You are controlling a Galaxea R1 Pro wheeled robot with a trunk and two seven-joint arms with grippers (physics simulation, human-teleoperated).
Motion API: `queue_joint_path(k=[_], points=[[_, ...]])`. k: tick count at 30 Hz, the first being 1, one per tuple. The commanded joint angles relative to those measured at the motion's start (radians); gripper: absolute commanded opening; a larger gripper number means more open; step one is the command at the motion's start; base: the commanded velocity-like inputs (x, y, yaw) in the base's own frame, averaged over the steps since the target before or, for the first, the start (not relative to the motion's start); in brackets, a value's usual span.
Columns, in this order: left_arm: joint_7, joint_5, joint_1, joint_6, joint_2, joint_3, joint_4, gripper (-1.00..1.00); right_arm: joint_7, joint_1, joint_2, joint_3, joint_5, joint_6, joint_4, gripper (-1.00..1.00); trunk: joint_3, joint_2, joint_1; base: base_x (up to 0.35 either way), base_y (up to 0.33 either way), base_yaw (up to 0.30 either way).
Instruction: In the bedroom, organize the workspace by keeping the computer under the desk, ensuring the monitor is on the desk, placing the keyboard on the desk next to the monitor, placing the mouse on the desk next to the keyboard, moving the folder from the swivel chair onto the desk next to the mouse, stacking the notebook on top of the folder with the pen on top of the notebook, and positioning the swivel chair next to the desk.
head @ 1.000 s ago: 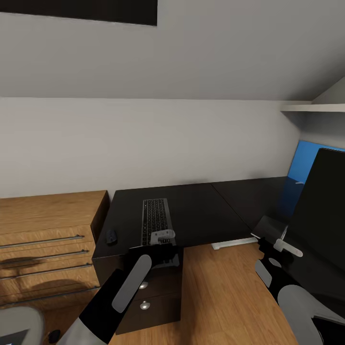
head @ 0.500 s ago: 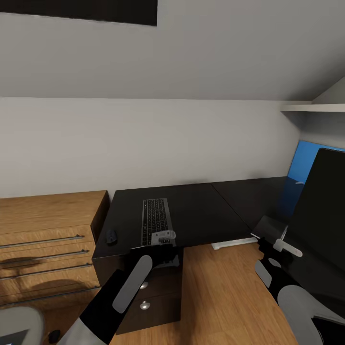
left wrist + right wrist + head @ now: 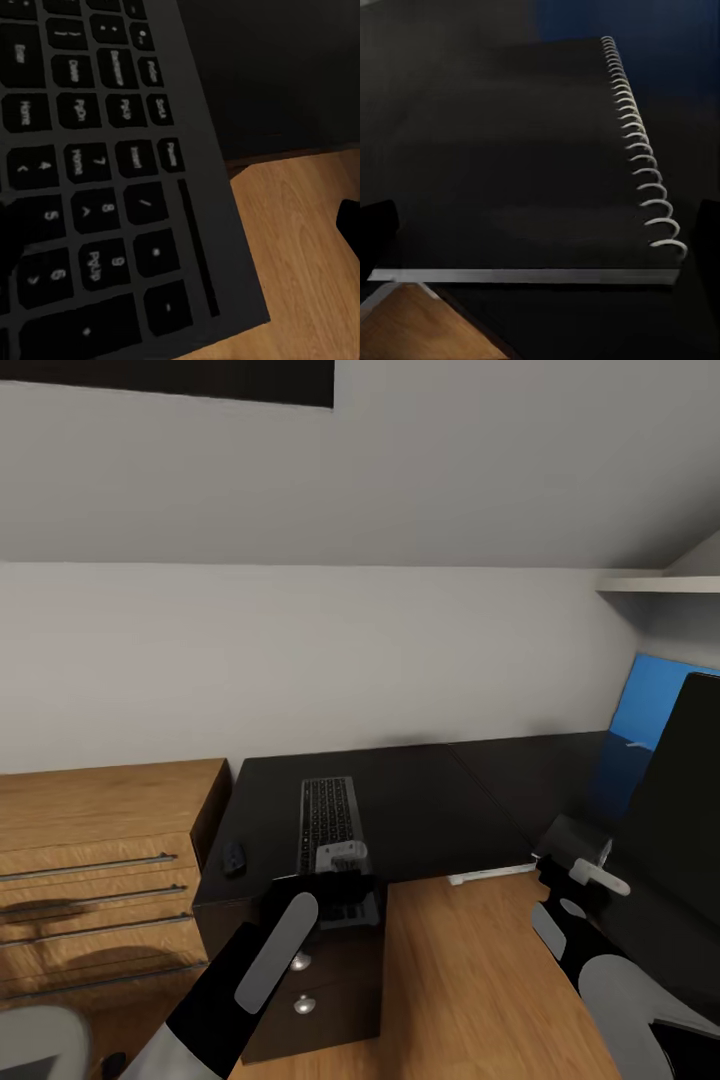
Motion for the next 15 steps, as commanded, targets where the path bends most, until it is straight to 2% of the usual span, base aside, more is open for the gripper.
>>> queue_joint_path(k=[1,7,15], points=[[0.010,0.010,-0.001,0.000,0.000,-0.001,-0.001,1.00,0.013,0.000,0.000,-0.002,-0.033,-0.001,0.037,1.00,-0.002,0.000,0.000,0.260,0.000,0.141],[0.010,0.011,-0.001,0.000,0.000,-0.001,0.000,1.00,0.028,0.000,0.001,-0.002,-0.033,-0.001,0.037,1.00,-0.008,0.000,0.000,0.156,0.000,0.167],[0.010,0.011,-0.001,0.000,0.000,-0.003,0.001,1.00,0.032,0.000,0.002,-0.002,-0.033,-0.001,0.037,1.00,-0.016,0.000,0.000,0.025,0.000,0.184]])
